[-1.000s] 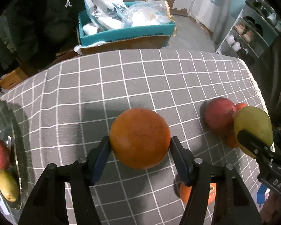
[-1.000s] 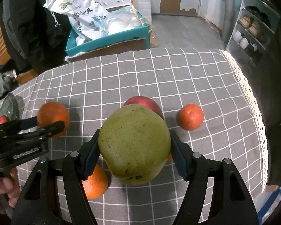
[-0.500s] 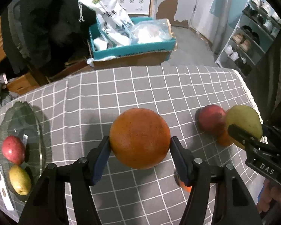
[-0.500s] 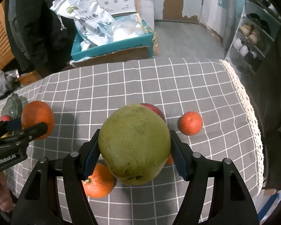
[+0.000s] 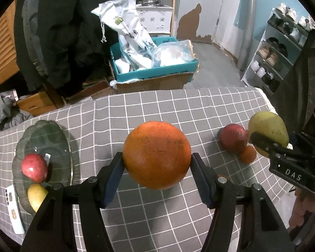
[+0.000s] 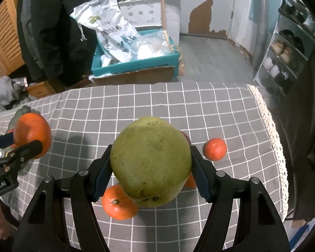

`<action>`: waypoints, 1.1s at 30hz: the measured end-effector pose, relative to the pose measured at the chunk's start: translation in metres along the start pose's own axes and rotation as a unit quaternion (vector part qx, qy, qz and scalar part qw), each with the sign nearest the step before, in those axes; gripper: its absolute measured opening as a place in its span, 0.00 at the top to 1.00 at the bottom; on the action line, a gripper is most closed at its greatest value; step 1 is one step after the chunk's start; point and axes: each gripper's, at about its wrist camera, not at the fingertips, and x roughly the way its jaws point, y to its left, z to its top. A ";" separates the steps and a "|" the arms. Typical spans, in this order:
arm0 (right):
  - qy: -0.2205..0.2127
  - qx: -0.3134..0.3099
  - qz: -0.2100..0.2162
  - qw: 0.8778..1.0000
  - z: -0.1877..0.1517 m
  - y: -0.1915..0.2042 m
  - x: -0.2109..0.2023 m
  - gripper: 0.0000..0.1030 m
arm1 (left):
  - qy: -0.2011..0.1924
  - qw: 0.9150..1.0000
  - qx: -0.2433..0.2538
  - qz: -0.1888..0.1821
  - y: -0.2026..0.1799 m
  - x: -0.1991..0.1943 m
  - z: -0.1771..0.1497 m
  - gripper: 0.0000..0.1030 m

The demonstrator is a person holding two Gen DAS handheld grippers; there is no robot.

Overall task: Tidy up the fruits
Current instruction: 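Lift the orange and pear and carry both over the green glass bowl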

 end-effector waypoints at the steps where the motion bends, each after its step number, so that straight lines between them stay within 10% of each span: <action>1: -0.002 -0.001 0.001 1.000 0.001 0.001 -0.002 0.33 | -0.003 1.000 -0.003 -0.001 0.002 -0.004 0.000 0.37; 33: -0.075 -0.061 0.033 0.995 0.032 0.070 -0.064 0.33 | -0.079 0.995 -0.048 0.032 0.065 -0.081 -0.004 0.37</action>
